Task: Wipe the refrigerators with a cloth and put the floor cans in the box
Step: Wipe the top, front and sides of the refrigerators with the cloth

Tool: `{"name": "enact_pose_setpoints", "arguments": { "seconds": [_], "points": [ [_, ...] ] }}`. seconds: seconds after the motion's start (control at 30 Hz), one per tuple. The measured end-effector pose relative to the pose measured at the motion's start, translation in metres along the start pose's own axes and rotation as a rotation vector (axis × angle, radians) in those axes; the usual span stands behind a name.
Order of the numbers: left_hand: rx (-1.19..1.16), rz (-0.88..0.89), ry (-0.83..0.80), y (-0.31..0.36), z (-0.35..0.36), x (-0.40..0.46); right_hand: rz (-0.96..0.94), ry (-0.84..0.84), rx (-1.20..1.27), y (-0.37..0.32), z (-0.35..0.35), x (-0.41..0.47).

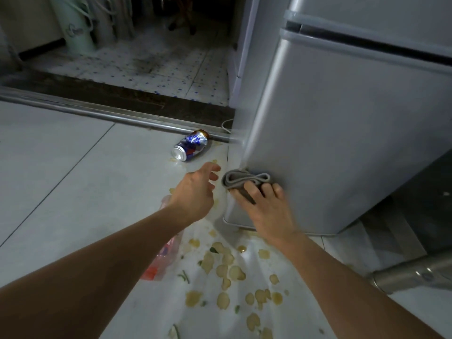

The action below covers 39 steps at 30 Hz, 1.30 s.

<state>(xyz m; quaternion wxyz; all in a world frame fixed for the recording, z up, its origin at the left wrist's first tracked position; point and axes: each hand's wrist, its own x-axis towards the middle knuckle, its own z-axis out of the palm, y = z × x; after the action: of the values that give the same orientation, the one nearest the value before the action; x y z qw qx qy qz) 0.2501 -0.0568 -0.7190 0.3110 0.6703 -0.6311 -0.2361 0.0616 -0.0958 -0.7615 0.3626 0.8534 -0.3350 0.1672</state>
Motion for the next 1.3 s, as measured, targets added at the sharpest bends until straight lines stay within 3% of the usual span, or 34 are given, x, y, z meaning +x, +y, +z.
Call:
{"name": "enact_pose_setpoints", "arguments": {
  "seconds": [0.1, 0.27, 0.4, 0.57, 0.7, 0.83, 1.1, 1.17, 1.3],
  "points": [
    [-0.009, -0.012, 0.008, -0.008, -0.001, -0.006, -0.013, -0.061, -0.003, -0.002, -0.009, 0.006],
    [-0.016, -0.059, 0.051, -0.020, -0.002, -0.003, 0.158, 0.205, -0.051, 0.029, -0.045, 0.063],
    [-0.017, -0.086, 0.059, -0.029, 0.002, 0.001, 0.039, 0.171, -0.160, 0.023, -0.034, 0.065],
    [-0.004, -0.106, 0.052, -0.043, 0.010, 0.002, -0.132, 0.056, -0.148, -0.005, 0.008, 0.027],
    [0.034, -0.152, 0.018, -0.053, 0.019, 0.001, -0.155, -0.010, -0.096, -0.027, 0.038, -0.004],
    [0.063, -0.114, 0.005, -0.053, 0.026, 0.001, -0.289, -0.333, 0.001, -0.045, 0.058, -0.034],
    [0.088, -0.088, -0.021, -0.027, 0.036, 0.002, -0.540, -0.496, -0.007, -0.036, 0.052, -0.047],
    [0.061, -0.071, -0.047, -0.017, 0.039, 0.004, -0.442, -0.359, -0.015, -0.016, 0.042, -0.041],
    [0.077, -0.070, 0.001, -0.001, 0.047, 0.010, -0.260, 0.127, -0.020, 0.029, 0.030, -0.037]
  ]
}}
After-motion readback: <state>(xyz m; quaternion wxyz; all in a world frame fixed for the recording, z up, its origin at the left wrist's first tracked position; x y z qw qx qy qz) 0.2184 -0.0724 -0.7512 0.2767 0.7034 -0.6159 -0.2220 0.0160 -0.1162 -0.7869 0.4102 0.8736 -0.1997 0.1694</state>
